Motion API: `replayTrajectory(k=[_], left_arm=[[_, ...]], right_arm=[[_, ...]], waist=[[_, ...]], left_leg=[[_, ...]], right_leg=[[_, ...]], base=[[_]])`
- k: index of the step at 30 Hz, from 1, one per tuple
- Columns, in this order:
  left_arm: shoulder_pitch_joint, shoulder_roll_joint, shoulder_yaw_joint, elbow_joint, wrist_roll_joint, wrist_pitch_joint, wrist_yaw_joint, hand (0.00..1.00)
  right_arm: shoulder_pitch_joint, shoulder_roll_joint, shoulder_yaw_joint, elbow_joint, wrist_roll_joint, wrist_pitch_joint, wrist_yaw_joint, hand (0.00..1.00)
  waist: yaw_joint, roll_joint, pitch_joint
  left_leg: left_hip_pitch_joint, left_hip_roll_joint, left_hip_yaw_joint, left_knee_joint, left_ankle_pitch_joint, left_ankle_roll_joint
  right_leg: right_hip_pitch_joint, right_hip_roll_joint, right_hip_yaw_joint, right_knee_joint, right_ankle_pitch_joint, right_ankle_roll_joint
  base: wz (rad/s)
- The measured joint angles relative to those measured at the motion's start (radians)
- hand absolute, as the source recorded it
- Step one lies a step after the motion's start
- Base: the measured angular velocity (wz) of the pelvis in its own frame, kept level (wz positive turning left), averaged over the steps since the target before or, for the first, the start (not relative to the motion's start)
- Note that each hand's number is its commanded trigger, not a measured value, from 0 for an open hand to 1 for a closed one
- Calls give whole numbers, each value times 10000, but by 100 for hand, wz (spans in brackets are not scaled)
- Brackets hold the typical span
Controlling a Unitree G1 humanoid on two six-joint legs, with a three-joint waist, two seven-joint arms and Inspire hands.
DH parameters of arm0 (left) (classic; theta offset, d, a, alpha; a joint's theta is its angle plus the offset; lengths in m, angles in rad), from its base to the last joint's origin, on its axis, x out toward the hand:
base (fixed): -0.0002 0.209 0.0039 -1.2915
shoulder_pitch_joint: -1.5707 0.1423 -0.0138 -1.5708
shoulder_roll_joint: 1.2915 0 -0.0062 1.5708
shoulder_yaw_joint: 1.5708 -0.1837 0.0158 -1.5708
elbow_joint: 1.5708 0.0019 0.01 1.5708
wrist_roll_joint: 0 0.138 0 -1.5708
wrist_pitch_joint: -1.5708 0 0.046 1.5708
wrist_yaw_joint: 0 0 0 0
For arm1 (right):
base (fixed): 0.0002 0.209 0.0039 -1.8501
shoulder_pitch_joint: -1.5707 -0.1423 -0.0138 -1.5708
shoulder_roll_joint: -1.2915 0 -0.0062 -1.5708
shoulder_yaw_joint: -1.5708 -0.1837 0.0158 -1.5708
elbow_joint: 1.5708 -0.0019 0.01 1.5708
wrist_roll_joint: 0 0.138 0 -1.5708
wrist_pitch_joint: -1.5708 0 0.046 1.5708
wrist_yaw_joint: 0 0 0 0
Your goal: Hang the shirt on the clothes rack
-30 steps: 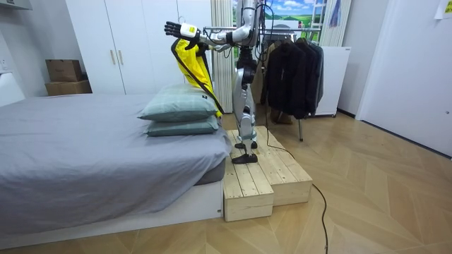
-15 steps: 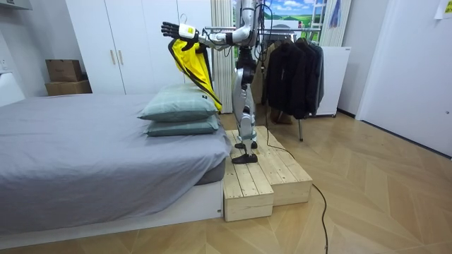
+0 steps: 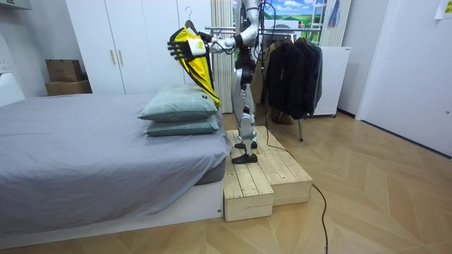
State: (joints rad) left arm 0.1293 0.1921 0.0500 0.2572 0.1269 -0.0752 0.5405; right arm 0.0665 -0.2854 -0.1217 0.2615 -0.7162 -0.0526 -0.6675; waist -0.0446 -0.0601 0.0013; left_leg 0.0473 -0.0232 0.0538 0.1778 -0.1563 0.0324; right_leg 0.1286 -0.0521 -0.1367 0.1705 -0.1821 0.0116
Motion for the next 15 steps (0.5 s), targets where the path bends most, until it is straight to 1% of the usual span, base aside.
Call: replayTrajectory(k=[2, 4, 5, 6, 8, 9, 11, 13, 15], left_arm=[[273, -19, 427, 611, -1100, -101, -4, 0], [467, -77, 714, 1074, -1948, -133, -22, 0], [490, -145, 923, 1479, -2510, -155, -57, 0], [493, -154, 996, 1726, -2788, -185, -75, 0], [652, -151, 1131, 2584, -4339, -191, -155, 0], [705, -151, 1167, 2803, -4620, -191, -206, 0], [886, -174, 1460, 3698, -5316, -170, -434, 0], [1068, -181, 1470, 4055, -5728, -169, -536, 0], [1091, -198, 1472, 4467, -6130, -171, -653, 0]], right_arm=[[285, -2, -256, -604, -253, -25, 3, 100], [550, 0, -317, -1083, -330, -28, 3, 100], [624, 0, -356, -1209, -309, -35, 4, 100], [629, -1, -383, -1218, -315, -48, 16, 100], [740, -3, -545, -1423, -325, -52, 50, 100], [788, -3, -572, -1534, -342, -31, 50, 100], [872, 1, -580, -1802, -401, -18, 50, 100], [1071, 4, -583, -2041, -402, -22, 50, 100], [1114, 9, -582, -2057, -419, -23, 51, 100]], waist=[[90, 56, 21], [130, 79, 25], [178, 83, 27], [196, 83, 27], [242, 95, 21], [266, 97, 21], [271, 92, 24], [252, 82, 20], [312, 83, 21]], left_leg=[[-1, 4, 5, -14, -5, 2], [-10, 5, 25, -26, -5, 2], [-12, 5, 28, -22, -4, 2], [-6, 4, 29, -19, -4, 2], [-12, -9, 26, 0, -4, 2], [-11, -12, 26, -4, -4, 2], [-10, -15, 17, -22, -5, 3], [-6, -17, 9, -30, -5, 3], [-5, -22, -1, -38, -5, 4]], right_leg=[[-18, 4, -15, -5, 0, 1], [-46, 5, -18, -7, -3, 5], [-54, 5, -6, -5, -5, 7], [-47, 5, -6, -5, -5, 7], [-75, -2, -2, 9, -6, 9], [-79, -3, 14, 8, -13, 19], [-83, -3, 32, -4, -21, 32], [-79, -5, -7, 2, -21, 32], [-79, -8, -8, 5, -21, 32]], base=[[-5], [-5], [-4], [0], [0], [0], [0], [4], [2]])
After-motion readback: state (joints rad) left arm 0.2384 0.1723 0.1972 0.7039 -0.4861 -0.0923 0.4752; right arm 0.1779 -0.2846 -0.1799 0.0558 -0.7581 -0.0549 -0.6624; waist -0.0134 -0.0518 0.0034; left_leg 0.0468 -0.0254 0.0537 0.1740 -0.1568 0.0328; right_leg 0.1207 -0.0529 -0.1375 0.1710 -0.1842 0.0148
